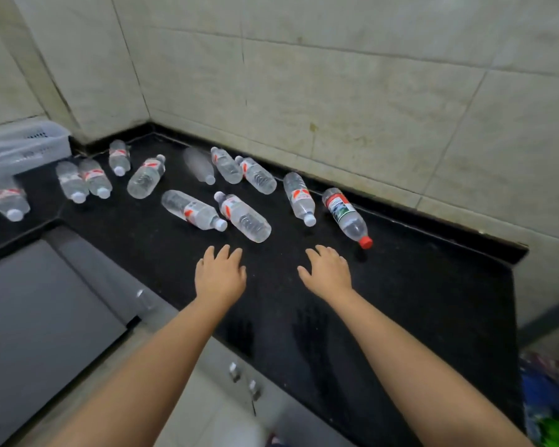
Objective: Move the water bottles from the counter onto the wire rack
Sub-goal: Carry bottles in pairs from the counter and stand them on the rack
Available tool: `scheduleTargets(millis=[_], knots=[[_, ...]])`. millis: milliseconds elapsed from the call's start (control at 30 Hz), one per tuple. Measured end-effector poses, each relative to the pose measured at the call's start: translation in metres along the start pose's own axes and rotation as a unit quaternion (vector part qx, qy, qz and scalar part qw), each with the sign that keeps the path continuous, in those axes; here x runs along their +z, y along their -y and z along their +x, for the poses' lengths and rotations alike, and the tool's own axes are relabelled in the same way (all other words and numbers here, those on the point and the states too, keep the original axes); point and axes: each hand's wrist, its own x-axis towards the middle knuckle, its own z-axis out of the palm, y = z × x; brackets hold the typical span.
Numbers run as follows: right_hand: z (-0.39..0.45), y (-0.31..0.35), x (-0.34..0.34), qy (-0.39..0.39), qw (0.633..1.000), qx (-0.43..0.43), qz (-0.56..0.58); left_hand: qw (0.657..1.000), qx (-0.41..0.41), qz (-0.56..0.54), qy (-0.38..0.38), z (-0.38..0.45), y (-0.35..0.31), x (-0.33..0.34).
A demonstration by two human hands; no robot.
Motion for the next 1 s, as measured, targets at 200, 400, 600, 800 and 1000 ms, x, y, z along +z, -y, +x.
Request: scheduleTargets(millis=[200,400,600,800,1000], knots=[[0.082,-0.001,0.013,0.010,1.000,0.005,0.015,1.000,0.009,0.002,0.016,0.088,0.007,0.014],[0.134,-0.005,0.021,-0.008,1.000,0.018,0.008,0.997,0.067,-0.015,0.035,0.160,0.007,0.032],[0.164,-0.006,0.038,-0.043,0.997,0.046,0.053,0.996,0.037,-0.064,0.053,0.220,0.016,0.050],[0.197,0.006,0.047,-0.046,0.992,0.111,0.044,0.994,0.075,-0.059,0.054,0.257,0.030,0.063],[0.260,0.016,0.049,-0.019,0.987,0.158,-0.002,0.987,0.130,-0.075,0.062,0.270,0.041,0.071]])
